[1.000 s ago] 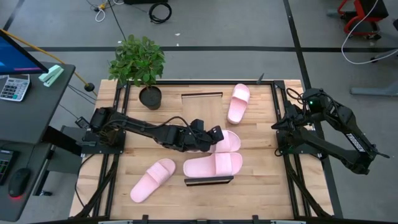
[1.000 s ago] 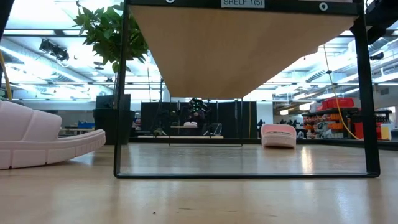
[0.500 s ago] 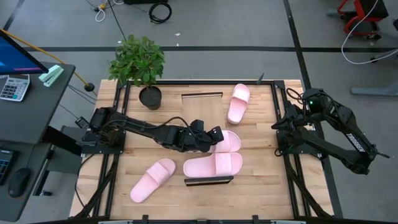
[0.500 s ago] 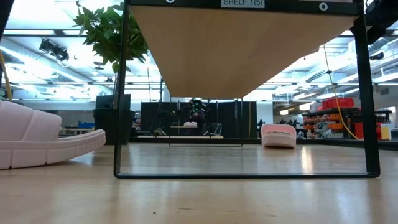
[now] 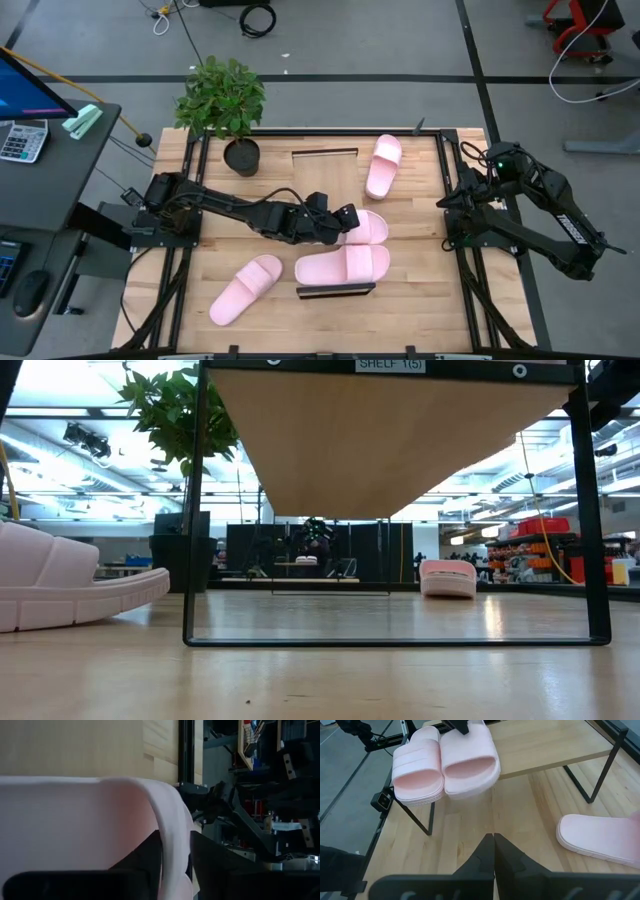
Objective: Pick and place slides into the shelf
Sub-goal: Put the top left pink slipper on the shelf, then put the top pink slipper on the shelf
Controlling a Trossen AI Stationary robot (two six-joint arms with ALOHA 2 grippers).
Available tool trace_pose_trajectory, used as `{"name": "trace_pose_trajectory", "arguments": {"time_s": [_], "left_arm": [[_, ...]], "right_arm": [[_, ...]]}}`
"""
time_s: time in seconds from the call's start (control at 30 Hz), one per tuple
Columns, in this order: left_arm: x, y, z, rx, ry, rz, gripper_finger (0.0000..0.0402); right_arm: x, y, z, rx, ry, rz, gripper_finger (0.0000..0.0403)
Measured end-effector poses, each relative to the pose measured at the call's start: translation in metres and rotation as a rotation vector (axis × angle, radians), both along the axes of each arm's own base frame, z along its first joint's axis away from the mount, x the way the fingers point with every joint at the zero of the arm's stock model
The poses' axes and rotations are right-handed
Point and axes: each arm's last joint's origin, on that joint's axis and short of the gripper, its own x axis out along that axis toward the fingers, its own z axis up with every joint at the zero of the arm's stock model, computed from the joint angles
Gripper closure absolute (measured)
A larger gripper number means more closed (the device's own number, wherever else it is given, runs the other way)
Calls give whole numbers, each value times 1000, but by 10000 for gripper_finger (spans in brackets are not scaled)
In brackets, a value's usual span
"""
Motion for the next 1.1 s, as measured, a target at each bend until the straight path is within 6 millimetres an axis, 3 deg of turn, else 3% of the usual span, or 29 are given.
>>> {"name": "trace_pose_trajectory", "arguments": {"time_s": [0.3,0.63,0.83,1.1], "left_arm": [[-2,0,-3,-15,34,-4,221],[-4,0,-5,-16,65,-9,172],[-5,1,-7,-40,80,7,168],[-6,1,-8,-39,101,-1,191]], "right_arm": [[0,0,0,0,0,0,403],[0,0,0,0,0,0,403],[0,0,0,0,0,0,403],[0,0,0,0,1,0,403]]}}
